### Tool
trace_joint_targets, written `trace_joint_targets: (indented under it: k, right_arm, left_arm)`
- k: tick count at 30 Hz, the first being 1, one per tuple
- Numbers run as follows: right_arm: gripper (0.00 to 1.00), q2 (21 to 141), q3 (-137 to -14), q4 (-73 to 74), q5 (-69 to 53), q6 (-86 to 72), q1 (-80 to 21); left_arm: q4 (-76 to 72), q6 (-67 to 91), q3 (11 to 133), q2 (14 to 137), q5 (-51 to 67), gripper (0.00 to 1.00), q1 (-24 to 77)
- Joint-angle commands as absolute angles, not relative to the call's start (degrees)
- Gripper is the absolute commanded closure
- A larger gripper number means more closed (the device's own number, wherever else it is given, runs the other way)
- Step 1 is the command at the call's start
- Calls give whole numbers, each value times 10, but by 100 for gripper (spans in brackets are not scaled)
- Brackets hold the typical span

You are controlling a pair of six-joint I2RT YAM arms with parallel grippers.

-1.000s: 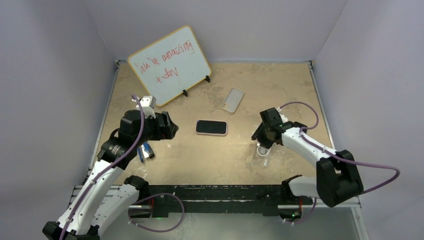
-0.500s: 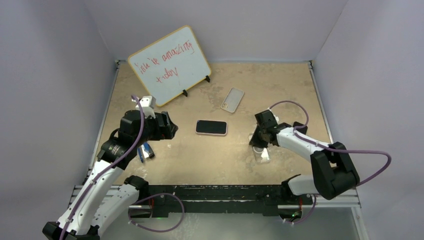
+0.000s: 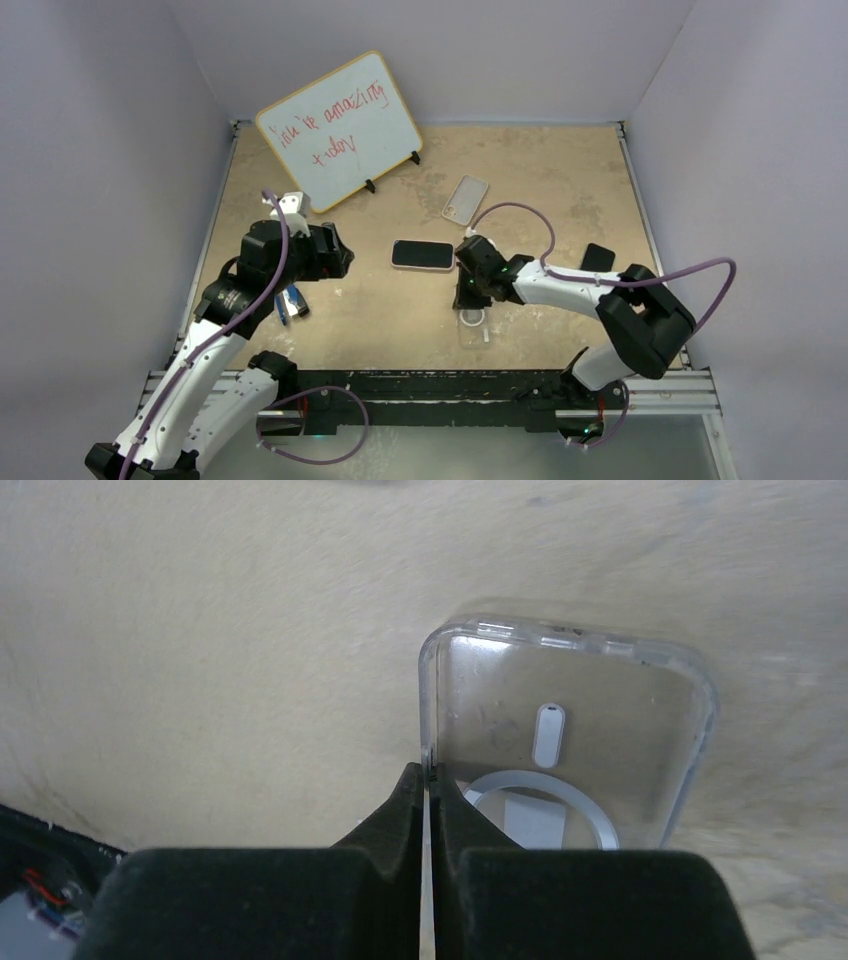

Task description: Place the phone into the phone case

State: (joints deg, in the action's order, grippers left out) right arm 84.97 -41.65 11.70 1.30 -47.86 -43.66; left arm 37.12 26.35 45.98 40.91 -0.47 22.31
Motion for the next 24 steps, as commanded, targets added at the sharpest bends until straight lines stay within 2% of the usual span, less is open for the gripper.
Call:
trace_joint_targets:
  k: [1, 8, 10, 12, 16, 21, 24]
  right_arm:
    - [100, 880, -446, 89, -17, -465, -487]
    - [100, 903, -458, 51, -19, -424, -525]
    - [96, 900, -457, 41, -15, -413, -534]
    - [89, 894, -454, 31, -16, -403, -538]
    - [63, 870, -443, 19, -10, -399, -539]
    - [40, 817, -424, 11, -2, -405, -539]
    - [25, 778, -409, 6, 7, -404, -539]
  left_arm:
    - [365, 258, 465, 408, -21, 9, 225]
    - [378, 279, 468, 429, -58, 8, 225]
    - [387, 309, 467, 444, -87, 6, 225]
    - [385, 331, 464, 468, -88, 2, 224]
    - [371, 377, 459, 526, -47, 1, 200]
    - [317, 442, 438, 582, 69, 8, 94]
    - [311, 511, 446, 614, 24, 15, 84]
